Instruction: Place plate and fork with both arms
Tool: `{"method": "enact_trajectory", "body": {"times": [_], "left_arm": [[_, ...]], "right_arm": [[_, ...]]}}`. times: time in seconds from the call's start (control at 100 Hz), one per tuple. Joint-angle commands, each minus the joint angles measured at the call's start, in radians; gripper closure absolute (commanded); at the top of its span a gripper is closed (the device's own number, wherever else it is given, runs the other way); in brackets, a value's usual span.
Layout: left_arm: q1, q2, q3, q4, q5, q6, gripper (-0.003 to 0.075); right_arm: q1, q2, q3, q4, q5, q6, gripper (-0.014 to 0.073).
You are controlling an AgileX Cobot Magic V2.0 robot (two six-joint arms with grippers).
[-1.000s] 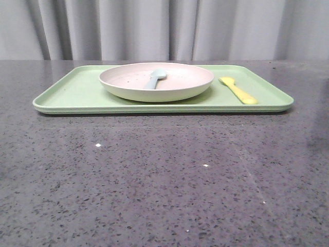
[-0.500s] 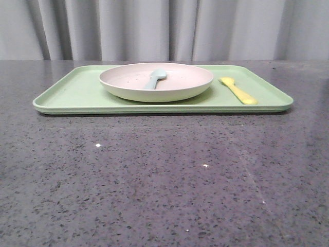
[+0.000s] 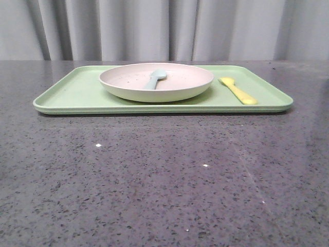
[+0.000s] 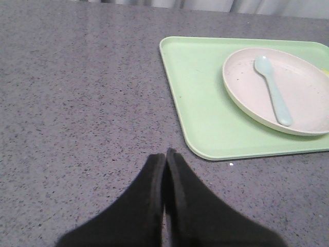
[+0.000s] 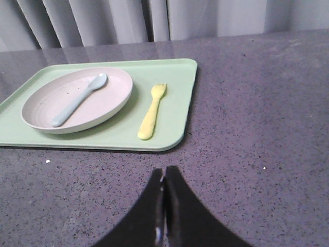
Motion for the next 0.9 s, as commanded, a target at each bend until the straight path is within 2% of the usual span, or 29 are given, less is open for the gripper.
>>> {"method": "enact_trajectory", "body": {"times": [0.0, 0.25, 0.62, 0.89], "left_arm": [[-0.046, -0.024, -0.002, -0.027, -0.115, 0.007, 0.0741], [-0.136, -0.133, 0.079, -0.025, -0.199, 0.026, 0.0741], [-0.137, -0.320, 0.174, -0.023, -0.191, 0.026, 0.0741], [-0.137, -0.332, 0.176, -0.023, -0.175, 0.026, 0.0741]], "right_arm": [[-0.003, -0.028, -0.008, -0.018, -0.098, -0.012, 0.0662], [-0.003, -0.060, -0.002, -0.019, -0.081, -0.012, 0.0662], [-0.003, -0.060, -0.002, -0.019, -0.072, -0.012, 0.0662], [-0.003, -0.060, -0.002, -0.019, -0.072, -0.012, 0.0662]]}}
